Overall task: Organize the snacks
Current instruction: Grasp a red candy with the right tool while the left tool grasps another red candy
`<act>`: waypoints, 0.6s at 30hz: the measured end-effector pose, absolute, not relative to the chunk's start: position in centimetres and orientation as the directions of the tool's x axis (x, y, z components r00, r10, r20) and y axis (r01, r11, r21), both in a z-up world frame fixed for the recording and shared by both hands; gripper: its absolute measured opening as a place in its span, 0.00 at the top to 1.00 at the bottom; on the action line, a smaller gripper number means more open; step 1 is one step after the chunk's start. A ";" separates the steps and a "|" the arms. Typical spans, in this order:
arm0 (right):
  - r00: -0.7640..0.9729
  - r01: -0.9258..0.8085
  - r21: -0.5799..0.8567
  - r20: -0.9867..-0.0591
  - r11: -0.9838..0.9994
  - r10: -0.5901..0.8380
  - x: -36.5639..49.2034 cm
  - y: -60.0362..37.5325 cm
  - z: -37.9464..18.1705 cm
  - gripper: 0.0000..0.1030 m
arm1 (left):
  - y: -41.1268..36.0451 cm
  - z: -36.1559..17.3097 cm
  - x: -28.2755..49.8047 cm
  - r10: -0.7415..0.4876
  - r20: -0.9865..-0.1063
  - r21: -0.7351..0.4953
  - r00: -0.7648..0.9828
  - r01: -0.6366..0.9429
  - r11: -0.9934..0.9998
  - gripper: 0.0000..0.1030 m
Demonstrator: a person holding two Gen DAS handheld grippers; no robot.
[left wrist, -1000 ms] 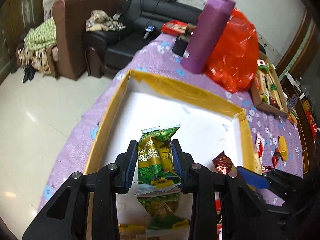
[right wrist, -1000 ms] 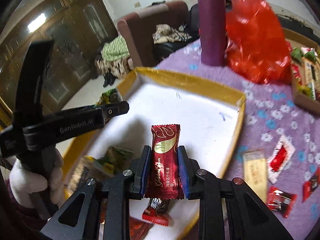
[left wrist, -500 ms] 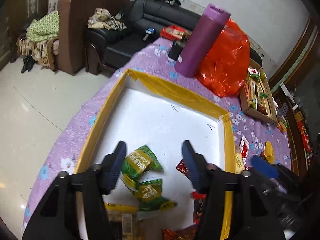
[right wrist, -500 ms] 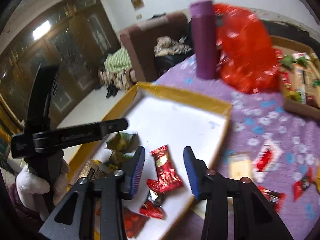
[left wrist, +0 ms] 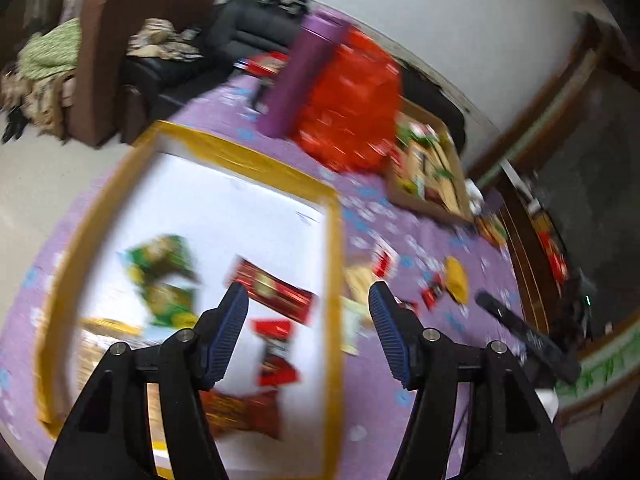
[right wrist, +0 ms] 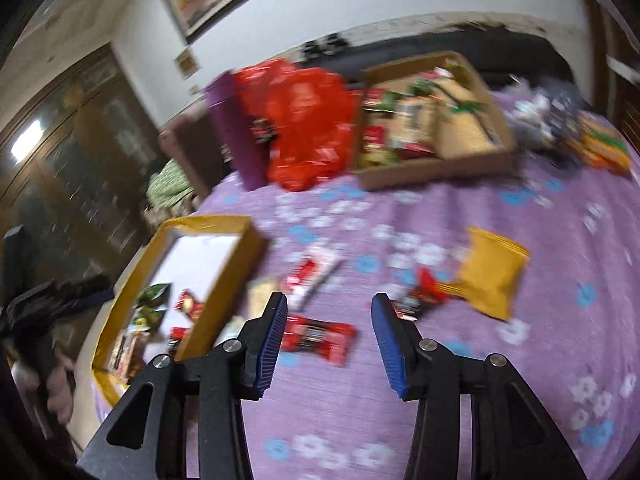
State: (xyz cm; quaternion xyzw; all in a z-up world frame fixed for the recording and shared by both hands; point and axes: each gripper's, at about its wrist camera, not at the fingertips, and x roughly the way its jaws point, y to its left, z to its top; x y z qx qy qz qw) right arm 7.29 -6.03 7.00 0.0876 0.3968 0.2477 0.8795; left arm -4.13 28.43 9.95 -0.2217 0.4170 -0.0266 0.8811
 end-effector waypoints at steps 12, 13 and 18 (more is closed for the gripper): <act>0.488 -0.241 0.433 -0.720 0.869 0.494 12.0 -7.2 1.9 0.54 | 18.8 7.7 -1.8 -0.255 -0.783 -0.288 0.567 0.034 0.957 0.40; 0.487 -0.230 0.429 -0.726 0.873 0.485 12.6 -6.6 1.5 0.54 | 18.5 7.6 -1.8 -0.254 -0.786 -0.280 0.564 0.041 0.959 0.40; 0.494 -0.221 0.366 -0.757 0.904 0.427 13.5 -3.9 0.7 0.54 | 17.6 7.4 -1.7 -0.226 -0.795 -0.224 0.563 0.074 0.972 0.40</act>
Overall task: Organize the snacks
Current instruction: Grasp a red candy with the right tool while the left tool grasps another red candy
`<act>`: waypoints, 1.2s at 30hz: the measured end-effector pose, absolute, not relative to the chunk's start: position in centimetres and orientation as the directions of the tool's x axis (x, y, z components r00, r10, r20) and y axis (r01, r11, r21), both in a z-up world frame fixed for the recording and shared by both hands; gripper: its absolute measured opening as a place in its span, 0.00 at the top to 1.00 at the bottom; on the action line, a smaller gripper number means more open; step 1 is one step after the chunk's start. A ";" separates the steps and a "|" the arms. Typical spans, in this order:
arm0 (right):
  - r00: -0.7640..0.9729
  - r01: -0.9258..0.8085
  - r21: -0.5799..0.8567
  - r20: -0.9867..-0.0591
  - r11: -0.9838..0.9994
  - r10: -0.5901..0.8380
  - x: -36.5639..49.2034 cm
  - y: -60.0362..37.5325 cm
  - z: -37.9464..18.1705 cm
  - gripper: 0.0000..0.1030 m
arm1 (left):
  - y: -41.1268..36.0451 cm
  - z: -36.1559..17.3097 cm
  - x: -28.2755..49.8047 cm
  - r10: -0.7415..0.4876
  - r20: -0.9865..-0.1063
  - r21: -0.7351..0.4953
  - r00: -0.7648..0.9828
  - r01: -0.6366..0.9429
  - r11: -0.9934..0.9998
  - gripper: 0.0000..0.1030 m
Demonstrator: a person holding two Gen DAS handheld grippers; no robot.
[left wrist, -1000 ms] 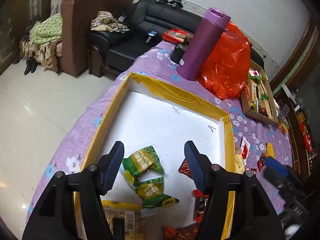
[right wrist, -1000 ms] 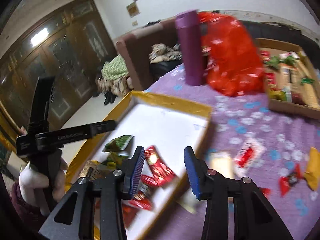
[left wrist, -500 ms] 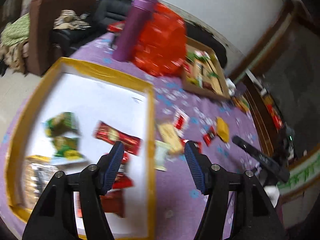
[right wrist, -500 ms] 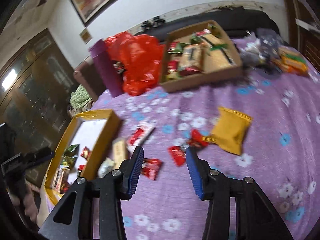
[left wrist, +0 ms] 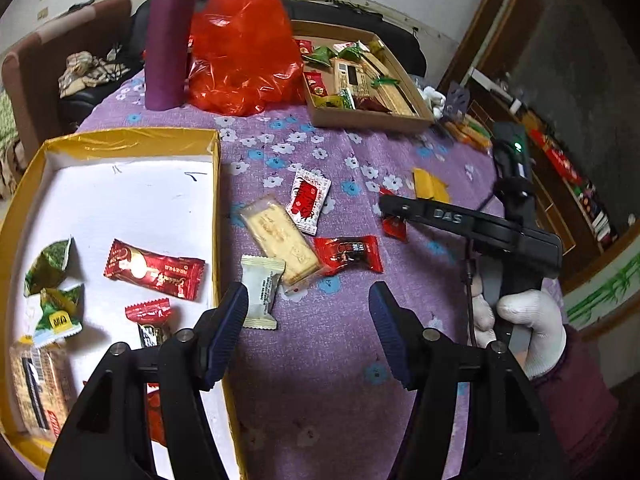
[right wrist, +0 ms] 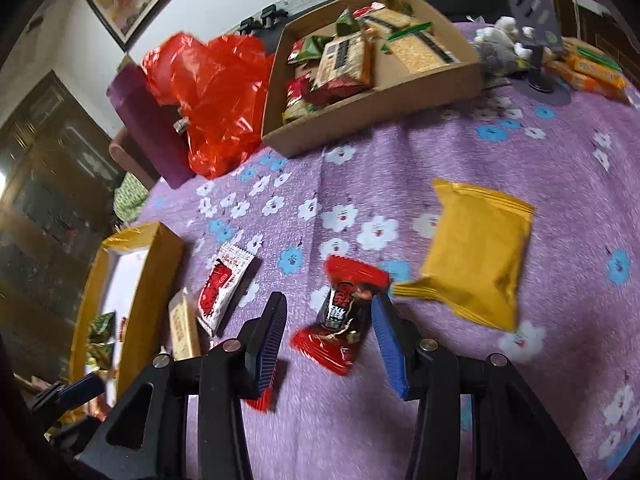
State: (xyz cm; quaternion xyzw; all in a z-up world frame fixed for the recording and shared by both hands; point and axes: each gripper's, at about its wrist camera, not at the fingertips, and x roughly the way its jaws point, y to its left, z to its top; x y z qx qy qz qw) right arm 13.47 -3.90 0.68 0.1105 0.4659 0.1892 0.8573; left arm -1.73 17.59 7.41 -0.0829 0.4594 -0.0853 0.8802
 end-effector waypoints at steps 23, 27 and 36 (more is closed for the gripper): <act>0.535 -0.221 0.389 -0.719 0.894 0.445 9.0 -9.5 0.6 0.75 | 12.0 5.2 3.6 -0.230 -0.841 -0.161 0.490 0.179 0.971 0.40; 0.528 -0.199 0.428 -0.711 0.882 0.465 9.7 -10.5 0.0 0.74 | 10.2 3.4 6.1 -0.176 -0.861 -0.089 0.478 0.199 0.976 0.40; 0.527 -0.199 0.465 -0.692 0.863 0.494 10.1 -11.5 -0.3 0.74 | 7.9 1.8 4.8 -0.154 -0.887 -0.028 0.436 0.283 0.959 0.51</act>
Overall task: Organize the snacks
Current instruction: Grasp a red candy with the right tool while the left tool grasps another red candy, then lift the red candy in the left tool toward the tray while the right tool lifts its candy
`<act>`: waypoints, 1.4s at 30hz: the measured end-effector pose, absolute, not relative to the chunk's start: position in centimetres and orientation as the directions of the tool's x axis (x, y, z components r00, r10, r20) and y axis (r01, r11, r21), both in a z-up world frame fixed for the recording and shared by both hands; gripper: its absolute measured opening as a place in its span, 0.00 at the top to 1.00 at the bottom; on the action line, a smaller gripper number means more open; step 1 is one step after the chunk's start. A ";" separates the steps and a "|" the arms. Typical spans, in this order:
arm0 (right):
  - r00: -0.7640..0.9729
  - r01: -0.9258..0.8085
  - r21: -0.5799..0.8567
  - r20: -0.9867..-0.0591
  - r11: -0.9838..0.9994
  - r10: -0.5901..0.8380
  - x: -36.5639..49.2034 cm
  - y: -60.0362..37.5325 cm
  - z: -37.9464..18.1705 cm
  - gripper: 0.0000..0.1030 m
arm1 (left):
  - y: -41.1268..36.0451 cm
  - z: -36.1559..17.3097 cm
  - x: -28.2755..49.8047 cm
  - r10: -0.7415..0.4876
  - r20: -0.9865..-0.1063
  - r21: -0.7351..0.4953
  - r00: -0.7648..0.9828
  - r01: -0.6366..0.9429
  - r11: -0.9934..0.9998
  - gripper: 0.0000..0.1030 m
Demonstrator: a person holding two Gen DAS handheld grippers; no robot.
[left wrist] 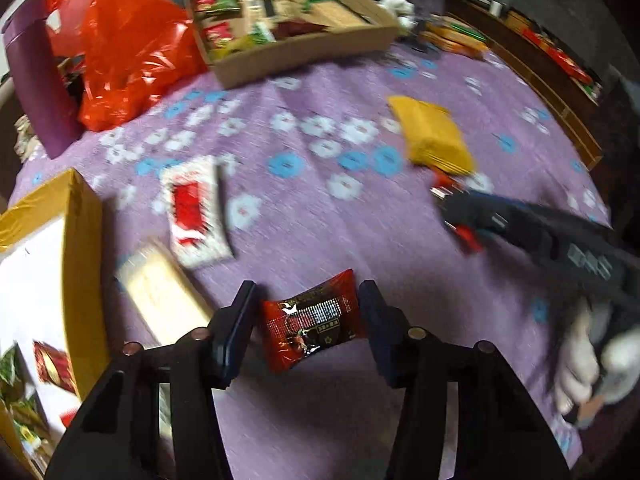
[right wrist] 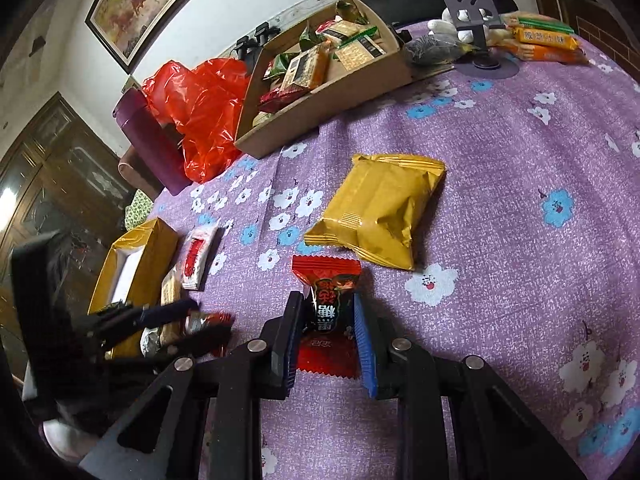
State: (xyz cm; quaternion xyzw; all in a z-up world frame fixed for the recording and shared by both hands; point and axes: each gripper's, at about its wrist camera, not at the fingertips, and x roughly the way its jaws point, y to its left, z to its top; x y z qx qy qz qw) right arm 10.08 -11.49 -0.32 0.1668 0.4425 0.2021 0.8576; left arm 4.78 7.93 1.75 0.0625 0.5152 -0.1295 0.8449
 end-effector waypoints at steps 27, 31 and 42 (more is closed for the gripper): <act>0.535 -0.278 0.288 -0.746 0.917 0.396 8.5 -8.6 0.3 0.64 | 5.3 1.4 -3.2 -0.154 -0.836 -0.005 0.526 0.274 0.962 0.81; 0.562 -0.284 0.192 -0.760 0.939 0.325 7.9 -7.7 0.6 0.80 | 5.9 1.8 -3.6 -0.171 -0.821 -0.049 0.544 0.232 0.972 0.83; 0.593 -0.304 0.297 -0.685 0.905 0.424 7.4 -8.8 2.1 0.99 | 9.3 4.9 -6.5 -0.203 -0.743 -0.160 0.637 0.125 0.979 0.88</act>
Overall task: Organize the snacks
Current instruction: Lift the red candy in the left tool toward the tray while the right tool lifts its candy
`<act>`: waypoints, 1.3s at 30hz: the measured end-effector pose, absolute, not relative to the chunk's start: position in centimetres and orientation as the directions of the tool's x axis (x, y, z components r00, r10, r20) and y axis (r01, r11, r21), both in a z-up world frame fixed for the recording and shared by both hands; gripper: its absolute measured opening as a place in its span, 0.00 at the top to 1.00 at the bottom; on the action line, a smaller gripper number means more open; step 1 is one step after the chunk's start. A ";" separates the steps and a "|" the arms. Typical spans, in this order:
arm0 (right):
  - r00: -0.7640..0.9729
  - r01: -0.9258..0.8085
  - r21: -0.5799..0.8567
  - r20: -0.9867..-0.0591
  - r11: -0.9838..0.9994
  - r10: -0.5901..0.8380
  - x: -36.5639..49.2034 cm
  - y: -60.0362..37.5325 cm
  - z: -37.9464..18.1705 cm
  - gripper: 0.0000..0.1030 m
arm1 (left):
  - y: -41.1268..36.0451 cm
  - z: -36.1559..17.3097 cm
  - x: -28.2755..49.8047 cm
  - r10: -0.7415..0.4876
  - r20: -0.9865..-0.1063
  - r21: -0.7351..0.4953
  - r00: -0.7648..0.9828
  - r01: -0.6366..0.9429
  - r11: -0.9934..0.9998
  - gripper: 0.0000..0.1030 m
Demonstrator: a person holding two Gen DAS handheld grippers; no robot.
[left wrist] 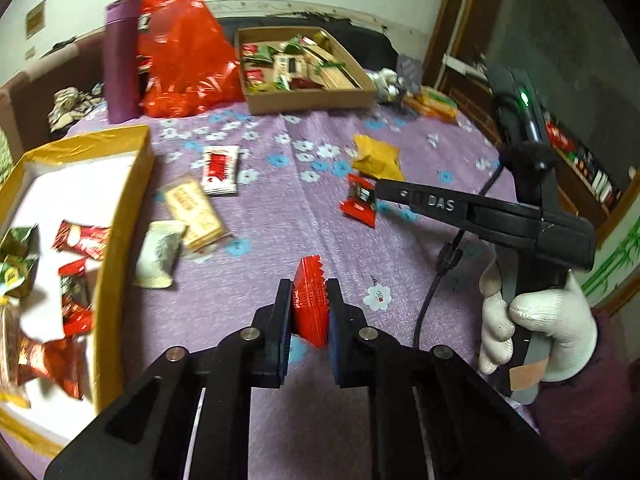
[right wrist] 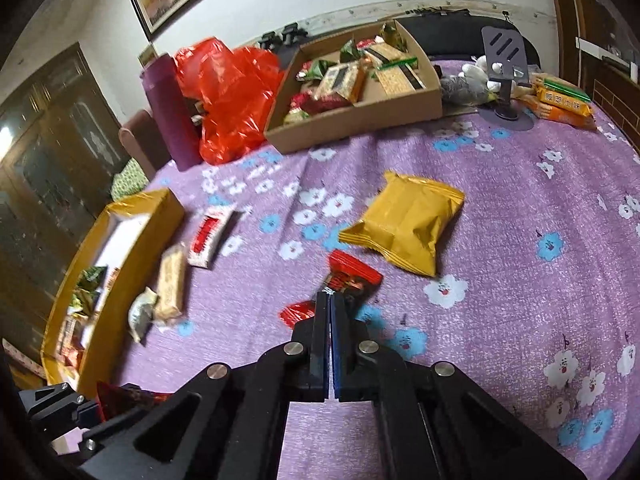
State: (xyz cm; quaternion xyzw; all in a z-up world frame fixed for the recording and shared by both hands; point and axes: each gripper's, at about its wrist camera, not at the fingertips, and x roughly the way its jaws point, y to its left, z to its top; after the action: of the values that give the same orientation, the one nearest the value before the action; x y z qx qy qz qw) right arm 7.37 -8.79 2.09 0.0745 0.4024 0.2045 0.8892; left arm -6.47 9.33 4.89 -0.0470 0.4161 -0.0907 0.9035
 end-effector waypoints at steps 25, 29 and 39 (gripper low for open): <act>0.599 -0.343 0.212 -0.701 0.915 0.387 7.0 -6.9 0.5 0.97 | 13.9 6.4 -10.3 -0.232 -0.664 -0.271 0.711 0.061 0.961 0.88; 0.602 -0.350 0.238 -0.684 0.906 0.412 5.5 -7.0 1.3 0.98 | 16.5 7.0 -11.6 -0.231 -0.631 -0.309 0.740 0.033 0.951 0.87; 0.527 -0.226 0.321 -0.754 0.920 0.392 6.7 -7.2 0.5 0.61 | 21.1 7.2 -14.0 -0.247 -0.577 -0.392 0.778 0.000 0.920 0.87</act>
State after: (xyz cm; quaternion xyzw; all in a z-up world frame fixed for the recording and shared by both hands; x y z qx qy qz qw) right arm 6.69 -7.17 0.53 0.0921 0.4524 0.1778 0.8690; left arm -14.00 21.11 7.23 -0.1888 0.3262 -0.0669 0.9238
